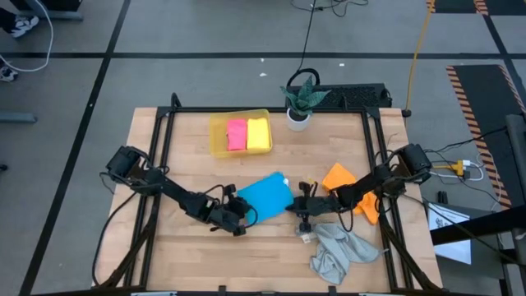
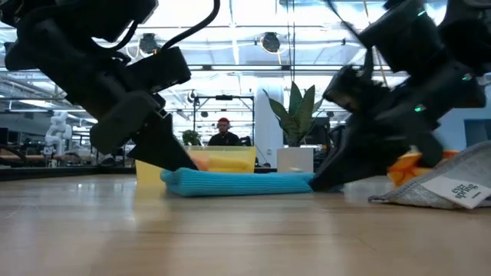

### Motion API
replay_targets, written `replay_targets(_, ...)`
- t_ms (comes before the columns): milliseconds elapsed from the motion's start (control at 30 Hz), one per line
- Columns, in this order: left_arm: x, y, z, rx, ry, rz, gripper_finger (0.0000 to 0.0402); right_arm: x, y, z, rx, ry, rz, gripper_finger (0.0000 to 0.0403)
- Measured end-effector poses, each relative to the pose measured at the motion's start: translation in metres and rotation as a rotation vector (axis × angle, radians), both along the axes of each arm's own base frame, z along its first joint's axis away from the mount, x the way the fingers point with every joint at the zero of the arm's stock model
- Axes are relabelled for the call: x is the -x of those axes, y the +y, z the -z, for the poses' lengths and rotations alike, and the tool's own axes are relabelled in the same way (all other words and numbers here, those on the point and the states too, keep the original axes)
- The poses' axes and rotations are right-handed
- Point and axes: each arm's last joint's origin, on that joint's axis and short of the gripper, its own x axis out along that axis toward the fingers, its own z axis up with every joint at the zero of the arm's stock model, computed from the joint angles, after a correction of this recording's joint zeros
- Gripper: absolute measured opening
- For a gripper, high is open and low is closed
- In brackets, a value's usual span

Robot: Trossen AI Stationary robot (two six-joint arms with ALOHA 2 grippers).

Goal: Fold microfiber towels
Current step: Fold the blue microfiber cloth

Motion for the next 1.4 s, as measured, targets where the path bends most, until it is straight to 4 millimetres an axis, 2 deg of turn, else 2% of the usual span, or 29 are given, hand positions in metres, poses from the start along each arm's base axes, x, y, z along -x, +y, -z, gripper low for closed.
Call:
replay_targets(167, -0.008, -0.006, 0.001, 0.043, -0.054, 0.098, 0.0005, 0.006, -0.024, -0.009, 0.086, 0.042, 0.239, 0.0)
replay_targets(233, -0.01, -0.009, -0.002, 0.045, -0.093, 0.12, 0.0004, 0.01, -0.031, -0.017, 0.087, 0.012, 0.376, 0.0)
replay_targets(300, -0.012, -0.011, -0.006, 0.034, -0.144, 0.115, 0.0009, 0.01, -0.032, -0.025, 0.068, -0.033, 0.423, 0.0)
replay_targets(500, -0.011, -0.007, -0.012, -0.078, -0.193, -0.02, 0.0013, -0.001, -0.017, -0.031, -0.095, -0.12, 0.229, 0.0)
replay_targets(600, -0.01, 0.006, -0.006, -0.107, -0.122, -0.074, 0.0004, -0.009, -0.009, -0.024, -0.13, -0.181, 0.131, 0.0)
replay_targets(700, -0.006, 0.019, 0.003, -0.089, -0.028, -0.145, 0.0011, -0.016, -0.006, -0.013, -0.153, -0.235, 0.116, 0.0)
replay_targets(833, -0.002, 0.025, 0.009, 0.009, 0.052, -0.163, 0.002, -0.016, -0.01, 0.003, -0.156, -0.187, 0.132, 0.0)
replay_targets(1000, -0.004, 0.003, 0.004, 0.158, 0.046, 0.047, 0.0009, -0.009, -0.01, -0.009, -0.157, -0.116, 0.119, 0.0)
replay_targets(1167, -0.007, -0.022, -0.008, 0.122, -0.115, 0.226, 0.0007, 0.004, -0.004, -0.035, -0.127, -0.093, 0.1, 0.0)
replay_targets(1300, -0.009, -0.034, -0.018, 0.056, -0.222, 0.332, 0.0019, 0.008, 0.016, -0.047, -0.125, -0.156, -0.045, 0.0)
replay_targets(1400, -0.011, -0.036, -0.024, -0.03, -0.278, 0.341, 0.0014, 0.008, 0.034, -0.049, -0.123, -0.226, -0.148, 0.0)
